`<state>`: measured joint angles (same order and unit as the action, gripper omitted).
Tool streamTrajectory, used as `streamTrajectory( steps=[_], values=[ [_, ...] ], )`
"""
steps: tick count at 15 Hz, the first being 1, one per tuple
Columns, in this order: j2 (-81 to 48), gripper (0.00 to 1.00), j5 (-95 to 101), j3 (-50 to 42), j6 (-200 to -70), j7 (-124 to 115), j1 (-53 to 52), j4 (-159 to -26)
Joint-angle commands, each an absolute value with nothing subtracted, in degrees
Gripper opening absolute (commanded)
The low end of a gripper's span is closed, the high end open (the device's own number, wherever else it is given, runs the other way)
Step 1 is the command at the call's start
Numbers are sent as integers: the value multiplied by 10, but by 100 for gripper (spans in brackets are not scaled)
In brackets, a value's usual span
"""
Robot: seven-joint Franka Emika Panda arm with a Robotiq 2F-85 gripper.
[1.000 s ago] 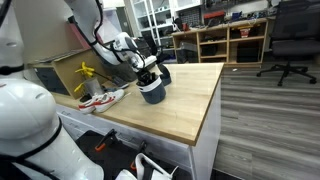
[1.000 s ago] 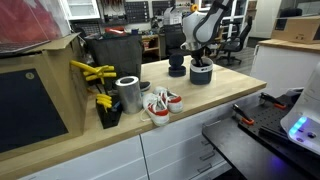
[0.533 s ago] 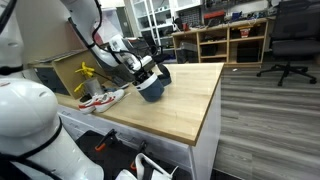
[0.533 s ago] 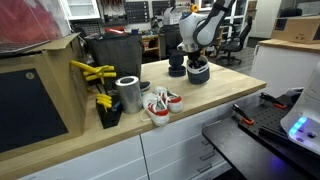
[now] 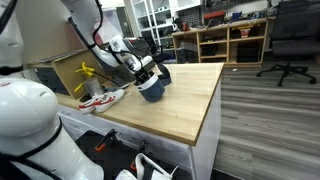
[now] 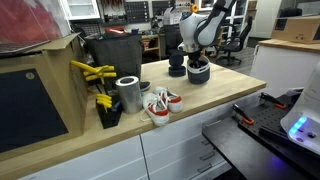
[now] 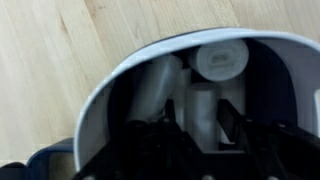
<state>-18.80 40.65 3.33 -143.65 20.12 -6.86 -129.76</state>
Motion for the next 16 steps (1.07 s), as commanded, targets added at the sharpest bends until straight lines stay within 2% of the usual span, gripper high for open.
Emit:
streamTrajectory(
  steps=[1, 3, 16],
  values=[
    [-207, 18, 417, 28, -1456, 188, -57, -1303],
    [-202, 4, 405, 32, -1452, 200, -50, -1306],
    [-107, 5, 247, 53, -1367, 268, -36, -1289]
  ],
)
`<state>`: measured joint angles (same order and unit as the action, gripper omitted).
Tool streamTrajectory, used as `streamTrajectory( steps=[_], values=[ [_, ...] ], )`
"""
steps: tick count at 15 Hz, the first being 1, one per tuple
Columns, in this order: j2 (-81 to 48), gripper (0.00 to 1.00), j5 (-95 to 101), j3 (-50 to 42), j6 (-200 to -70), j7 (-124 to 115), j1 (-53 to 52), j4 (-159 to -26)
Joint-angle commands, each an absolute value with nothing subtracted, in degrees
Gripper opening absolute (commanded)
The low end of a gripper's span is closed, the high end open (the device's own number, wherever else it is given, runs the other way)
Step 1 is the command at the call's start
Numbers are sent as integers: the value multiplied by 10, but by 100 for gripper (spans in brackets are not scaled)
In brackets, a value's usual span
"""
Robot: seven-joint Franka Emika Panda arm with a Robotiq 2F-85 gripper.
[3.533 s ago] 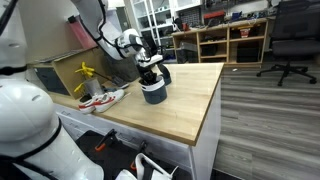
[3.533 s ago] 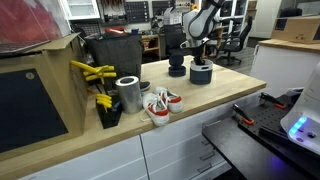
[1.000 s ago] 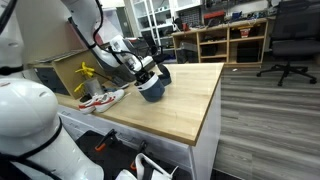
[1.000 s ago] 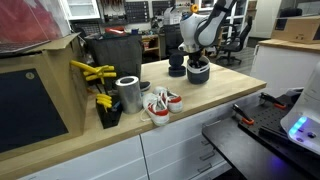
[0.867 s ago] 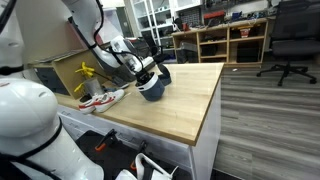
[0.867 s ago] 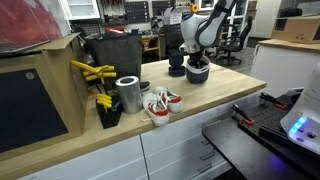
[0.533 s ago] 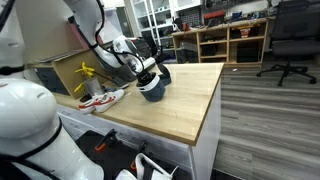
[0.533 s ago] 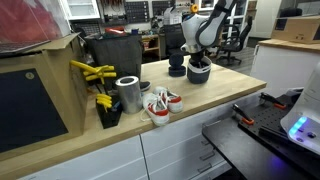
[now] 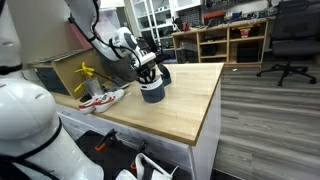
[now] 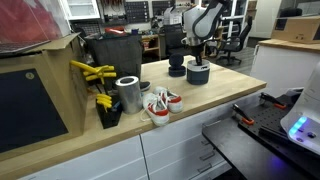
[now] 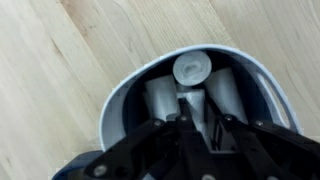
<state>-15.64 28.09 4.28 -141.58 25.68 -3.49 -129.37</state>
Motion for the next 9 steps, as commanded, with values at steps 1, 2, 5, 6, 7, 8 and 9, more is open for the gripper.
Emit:
streamTrajectory(
  steps=[1, 2, 5, 6, 7, 8, 9],
  values=[
    [-96, 5, 238, 55, -1353, 266, -38, -1284],
    [-87, 5, 231, 57, -1337, 264, -40, -1277],
    [-65, 5, 218, 62, -1295, 261, -46, -1260],
    [-59, 5, 213, 63, -1283, 263, -47, -1254],
    [-55, 5, 213, 63, -1273, 262, -48, -1250],
    [-51, 5, 212, 64, -1267, 262, -49, -1246],
    [-49, 5, 214, 63, -1263, 260, -50, -1243]
  ],
)
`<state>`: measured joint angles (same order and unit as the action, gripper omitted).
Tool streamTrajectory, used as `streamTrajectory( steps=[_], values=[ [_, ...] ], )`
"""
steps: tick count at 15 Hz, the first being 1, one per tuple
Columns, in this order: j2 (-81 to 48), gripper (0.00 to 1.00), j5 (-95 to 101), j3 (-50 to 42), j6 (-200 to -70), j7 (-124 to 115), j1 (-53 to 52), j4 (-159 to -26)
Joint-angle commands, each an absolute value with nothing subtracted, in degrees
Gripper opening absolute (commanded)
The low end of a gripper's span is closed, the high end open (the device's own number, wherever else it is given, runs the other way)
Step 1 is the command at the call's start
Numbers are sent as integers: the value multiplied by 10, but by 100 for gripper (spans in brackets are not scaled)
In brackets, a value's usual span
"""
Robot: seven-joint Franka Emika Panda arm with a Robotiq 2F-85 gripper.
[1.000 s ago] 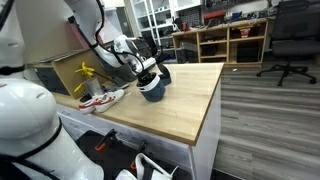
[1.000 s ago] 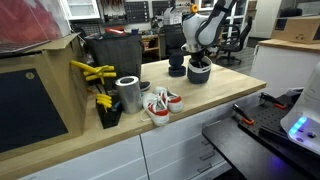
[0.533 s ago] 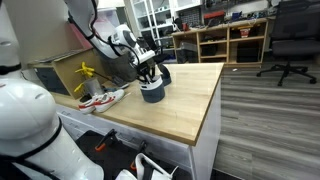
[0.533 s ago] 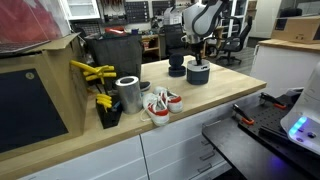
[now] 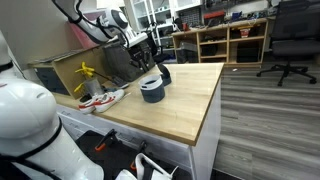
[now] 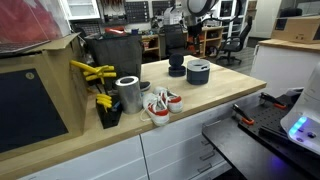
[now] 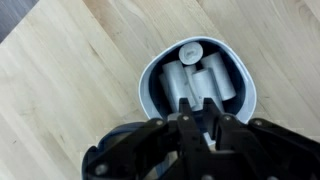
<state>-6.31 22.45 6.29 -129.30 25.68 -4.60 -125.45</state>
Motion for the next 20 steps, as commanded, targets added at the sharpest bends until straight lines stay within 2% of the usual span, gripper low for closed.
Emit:
streamTrajectory(
  steps=[1, 13, 14, 15, 16, 17, 20],
  values=[
    [-50, 5, 216, 63, -1264, 260, -50, -1242],
    [-169, 5, 276, 62, -1278, 336, -54, -1237],
    [-179, 9, 287, 62, -1279, 333, -55, -1235],
    [-189, 45, 296, 62, -1282, 331, -56, -1233],
    [-198, 41, 302, 62, -1286, 331, -56, -1231],
    [-205, 42, 307, 62, -1288, 331, -57, -1226],
    [-223, 62, 316, 62, -1295, 328, -57, -1212]
  ],
)
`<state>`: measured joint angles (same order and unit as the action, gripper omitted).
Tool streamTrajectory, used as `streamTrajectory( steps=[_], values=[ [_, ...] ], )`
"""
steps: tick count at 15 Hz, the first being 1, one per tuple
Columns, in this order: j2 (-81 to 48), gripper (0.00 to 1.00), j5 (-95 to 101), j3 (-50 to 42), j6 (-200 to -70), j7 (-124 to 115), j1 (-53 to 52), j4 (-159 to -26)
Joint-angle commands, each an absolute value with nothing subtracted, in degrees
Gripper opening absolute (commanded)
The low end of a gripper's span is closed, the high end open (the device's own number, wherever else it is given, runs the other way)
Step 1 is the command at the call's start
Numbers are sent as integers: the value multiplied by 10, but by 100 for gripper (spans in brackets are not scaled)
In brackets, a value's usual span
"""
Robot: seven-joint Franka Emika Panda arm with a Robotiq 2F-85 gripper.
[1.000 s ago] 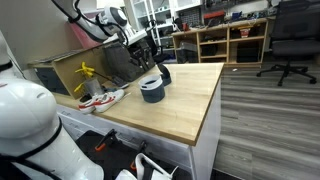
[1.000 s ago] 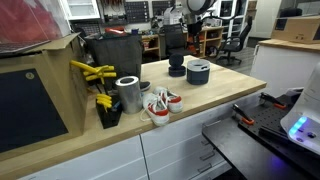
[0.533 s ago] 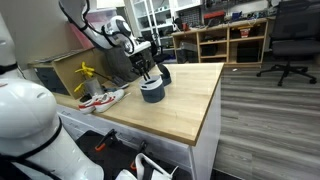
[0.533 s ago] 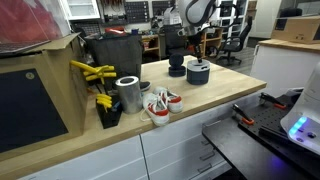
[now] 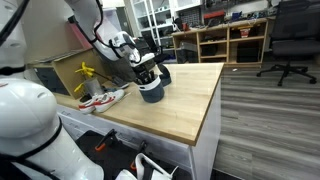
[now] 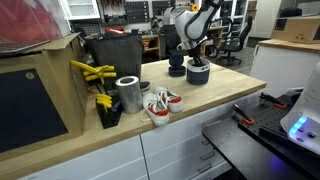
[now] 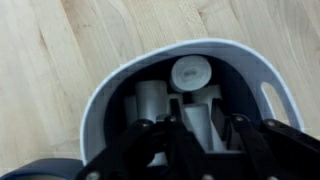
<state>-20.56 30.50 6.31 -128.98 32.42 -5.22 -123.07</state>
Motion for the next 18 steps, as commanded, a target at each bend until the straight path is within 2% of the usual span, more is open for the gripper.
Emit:
streamTrajectory(
  steps=[1, 5, 9, 11, 17, 18],
  values=[
    [-228, 69, 318, 62, -1296, 327, -58, -1208],
    [-242, 98, 318, 63, -1297, 329, -58, -1197],
    [-244, 96, 311, 64, -1296, 335, -55, -1202],
    [-242, 99, 305, 66, -1295, 340, -52, -1205],
    [-229, 96, 290, 70, -1299, 350, -46, -1217],
    [-229, 64, 288, 70, -1300, 349, -46, -1218]
  ],
)
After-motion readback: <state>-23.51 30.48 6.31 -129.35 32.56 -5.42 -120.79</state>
